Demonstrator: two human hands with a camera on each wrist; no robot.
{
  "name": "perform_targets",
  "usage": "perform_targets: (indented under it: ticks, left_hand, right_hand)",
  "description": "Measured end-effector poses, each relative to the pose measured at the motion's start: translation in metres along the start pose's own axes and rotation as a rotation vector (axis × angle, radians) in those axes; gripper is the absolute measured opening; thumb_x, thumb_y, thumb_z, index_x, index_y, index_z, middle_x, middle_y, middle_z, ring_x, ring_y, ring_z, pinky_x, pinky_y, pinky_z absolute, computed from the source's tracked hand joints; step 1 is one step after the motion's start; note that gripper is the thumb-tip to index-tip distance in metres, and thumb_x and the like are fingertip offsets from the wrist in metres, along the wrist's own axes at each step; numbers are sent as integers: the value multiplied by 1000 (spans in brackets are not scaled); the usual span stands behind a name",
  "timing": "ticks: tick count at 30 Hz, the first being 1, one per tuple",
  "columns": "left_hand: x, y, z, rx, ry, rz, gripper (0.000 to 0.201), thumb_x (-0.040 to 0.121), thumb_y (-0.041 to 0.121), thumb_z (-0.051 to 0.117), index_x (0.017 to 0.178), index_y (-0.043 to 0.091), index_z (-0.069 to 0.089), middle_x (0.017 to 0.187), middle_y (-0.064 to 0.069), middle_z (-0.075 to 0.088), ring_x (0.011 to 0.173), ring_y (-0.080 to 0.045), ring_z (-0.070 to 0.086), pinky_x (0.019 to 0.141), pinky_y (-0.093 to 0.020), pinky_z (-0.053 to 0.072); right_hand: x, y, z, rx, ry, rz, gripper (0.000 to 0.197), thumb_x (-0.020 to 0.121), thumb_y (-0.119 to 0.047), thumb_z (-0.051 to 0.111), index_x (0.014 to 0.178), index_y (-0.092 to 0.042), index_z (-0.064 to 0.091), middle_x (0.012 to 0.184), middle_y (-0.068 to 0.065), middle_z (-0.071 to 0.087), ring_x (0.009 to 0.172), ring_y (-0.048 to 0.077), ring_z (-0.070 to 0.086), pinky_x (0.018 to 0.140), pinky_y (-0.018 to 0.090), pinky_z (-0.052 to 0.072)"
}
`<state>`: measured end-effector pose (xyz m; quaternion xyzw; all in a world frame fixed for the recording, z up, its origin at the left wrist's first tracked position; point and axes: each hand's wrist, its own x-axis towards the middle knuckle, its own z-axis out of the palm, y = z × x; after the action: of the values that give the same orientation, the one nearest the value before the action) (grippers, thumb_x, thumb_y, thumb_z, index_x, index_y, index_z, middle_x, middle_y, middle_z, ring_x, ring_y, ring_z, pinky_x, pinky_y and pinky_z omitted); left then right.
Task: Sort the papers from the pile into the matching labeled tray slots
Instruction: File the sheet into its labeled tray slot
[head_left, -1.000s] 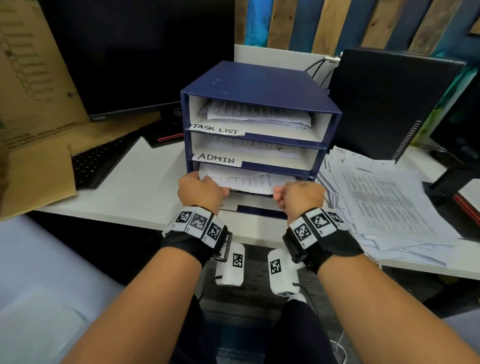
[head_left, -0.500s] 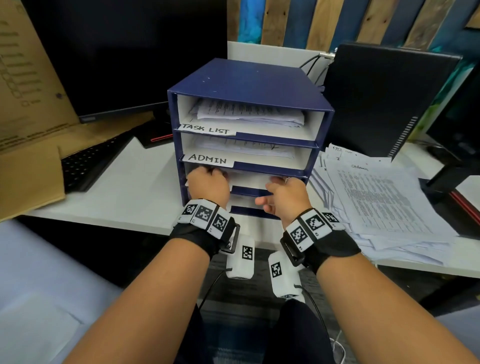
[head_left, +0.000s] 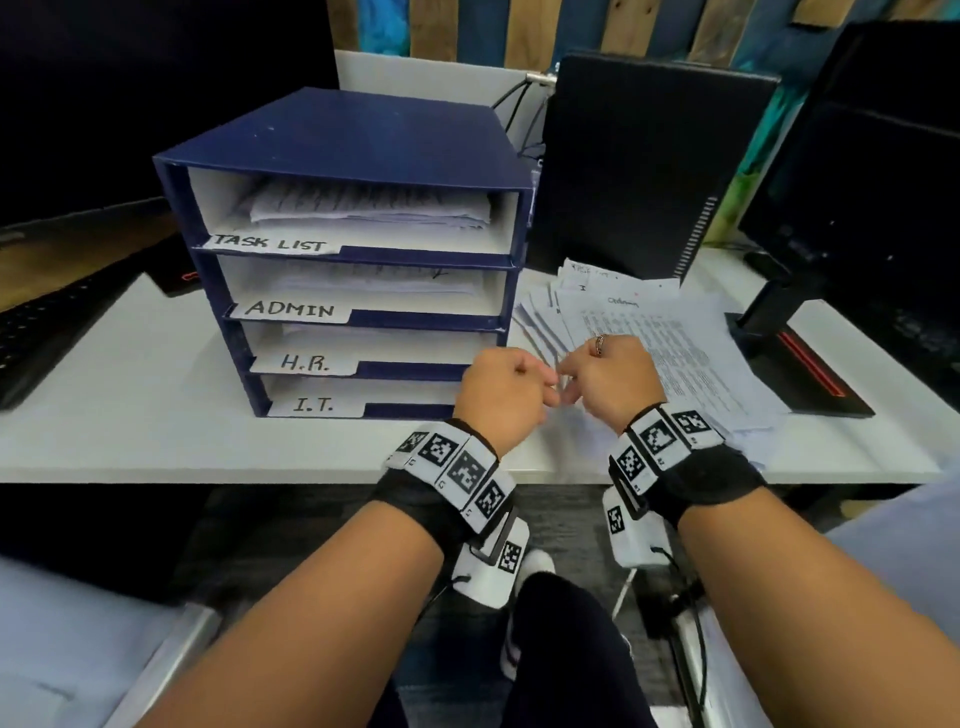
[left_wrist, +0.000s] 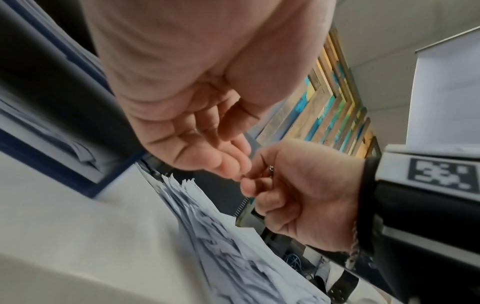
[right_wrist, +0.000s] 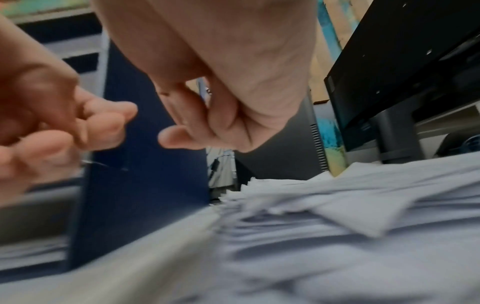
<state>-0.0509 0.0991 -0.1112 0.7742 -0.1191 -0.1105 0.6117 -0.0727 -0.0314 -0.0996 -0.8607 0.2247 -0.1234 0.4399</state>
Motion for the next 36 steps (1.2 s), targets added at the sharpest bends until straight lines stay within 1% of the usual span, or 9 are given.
perform_targets:
  ticks: [3,9,12,19,22,25,28,32,36]
  left_hand:
    - [15,-3,24,21,-61,-32,28,93,6,44,82,16,67,80,-2,73,62,-10,62,55,-20,49]
    - [53,-5,67,188,-198,-74,32,96,14,47,125,9,59,117,-11,63,105,-31,62,91,-36,53]
    - [68,2,79,288,-263,-94,8,94,14,48,92,6,49,89,-5,49,84,-24,52,68,-28,43]
    - [87,17,100,443,-236,-128,20,96,21,52,81,9,47,94,-9,57,98,-29,59,76,-29,43]
    - [99,24,104,444,-185,-172,22,96,14,51,77,3,49,85,-9,59,86,-26,61,62,-27,41]
    - [109,26,106,455,-188,-222,30,98,10,49,69,9,40,86,-6,52,93,-27,58,72,-29,46]
    - [115,25,108,469,-194,-242,14,95,12,51,83,6,49,78,-6,49,82,-23,55,67,-29,42]
    - [120,19,111,498,-177,-212,9,94,15,50,93,8,56,113,-19,63,112,-34,61,86,-36,48]
    - [124,10,109,583,-174,-213,35,98,13,47,127,-3,57,130,-19,59,120,-33,57,93,-33,46]
  right_hand:
    - [17,25,-23,-289,125,-1,22,94,-21,51,84,-9,66,81,3,71,75,25,64,67,31,49]
    - [31,68,-49,-705,-68,76,25,96,-27,47,98,-17,70,104,9,71,88,31,63,88,40,54]
    - [32,69,-60,-823,65,31,24,96,-32,51,108,-21,69,108,8,69,99,31,65,92,41,51]
    - [38,81,-73,-848,-170,27,47,94,-55,54,125,-20,65,99,4,70,88,22,65,73,27,49]
    - [41,81,-77,-874,-214,8,48,94,-56,55,125,-21,65,109,3,70,91,19,64,78,27,51]
    - [43,82,-79,-896,-239,-12,51,93,-58,56,124,-18,66,112,3,70,97,20,65,86,30,54]
    - [47,81,-81,-911,-250,-30,54,90,-60,59,128,-21,65,116,3,70,103,21,65,87,29,53]
    - [52,77,-87,-935,-306,-32,63,86,-64,63,135,-25,61,127,0,66,112,21,62,89,28,50]
    - [59,74,-87,-940,-331,-15,65,82,-64,68,132,-23,61,128,-1,64,113,20,61,89,28,48]
